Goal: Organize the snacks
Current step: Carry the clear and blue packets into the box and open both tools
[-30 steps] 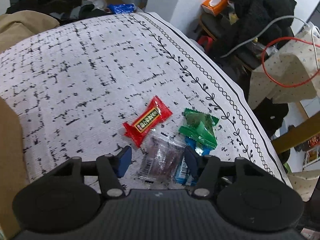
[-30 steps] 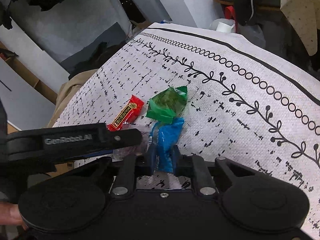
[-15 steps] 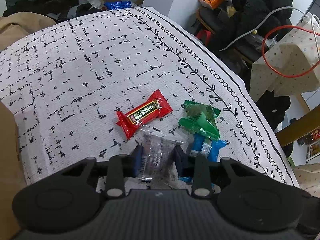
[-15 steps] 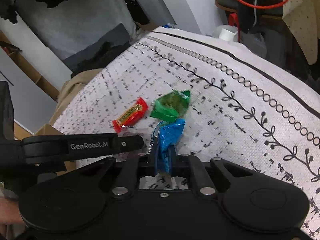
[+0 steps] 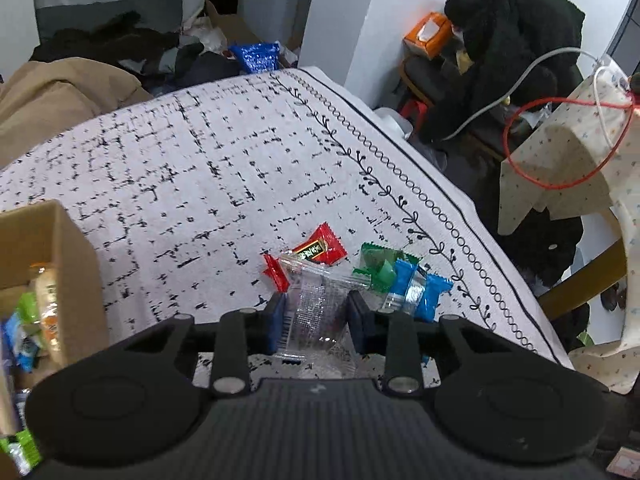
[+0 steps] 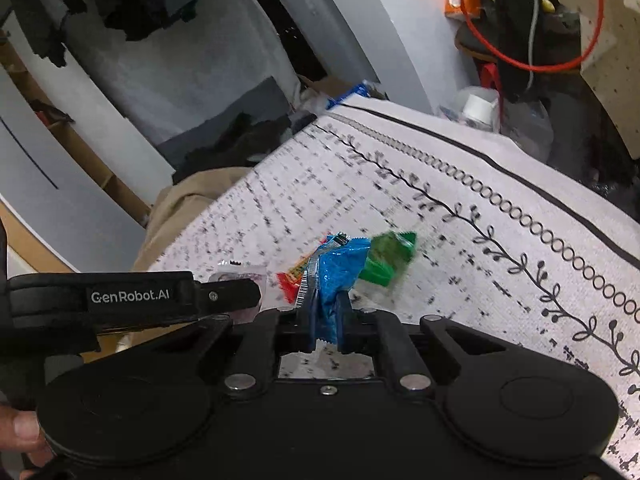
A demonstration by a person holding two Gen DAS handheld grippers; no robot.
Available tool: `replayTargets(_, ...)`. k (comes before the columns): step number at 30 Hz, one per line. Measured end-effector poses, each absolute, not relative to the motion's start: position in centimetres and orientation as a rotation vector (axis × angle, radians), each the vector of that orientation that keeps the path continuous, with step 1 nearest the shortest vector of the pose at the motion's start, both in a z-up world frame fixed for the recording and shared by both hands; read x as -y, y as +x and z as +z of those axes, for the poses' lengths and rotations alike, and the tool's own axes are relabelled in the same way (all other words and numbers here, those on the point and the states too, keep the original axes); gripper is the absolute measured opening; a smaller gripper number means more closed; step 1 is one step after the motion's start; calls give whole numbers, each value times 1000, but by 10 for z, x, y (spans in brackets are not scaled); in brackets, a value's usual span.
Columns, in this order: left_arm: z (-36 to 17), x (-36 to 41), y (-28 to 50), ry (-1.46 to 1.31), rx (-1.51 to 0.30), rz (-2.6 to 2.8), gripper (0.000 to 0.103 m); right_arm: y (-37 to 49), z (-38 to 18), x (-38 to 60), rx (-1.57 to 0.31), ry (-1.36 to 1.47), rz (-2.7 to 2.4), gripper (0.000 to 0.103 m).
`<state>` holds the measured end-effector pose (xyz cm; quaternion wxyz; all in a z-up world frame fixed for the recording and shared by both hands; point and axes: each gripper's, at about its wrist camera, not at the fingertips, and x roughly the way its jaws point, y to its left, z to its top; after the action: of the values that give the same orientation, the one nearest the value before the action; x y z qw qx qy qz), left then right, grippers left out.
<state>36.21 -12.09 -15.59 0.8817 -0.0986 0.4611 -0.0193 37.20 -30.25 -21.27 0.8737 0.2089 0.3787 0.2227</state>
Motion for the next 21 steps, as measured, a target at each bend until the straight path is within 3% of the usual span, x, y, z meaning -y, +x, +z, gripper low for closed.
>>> replayTargets(21,-90,63,311,-278,-852,194,32,354,-172,272,-683,476,635,8)
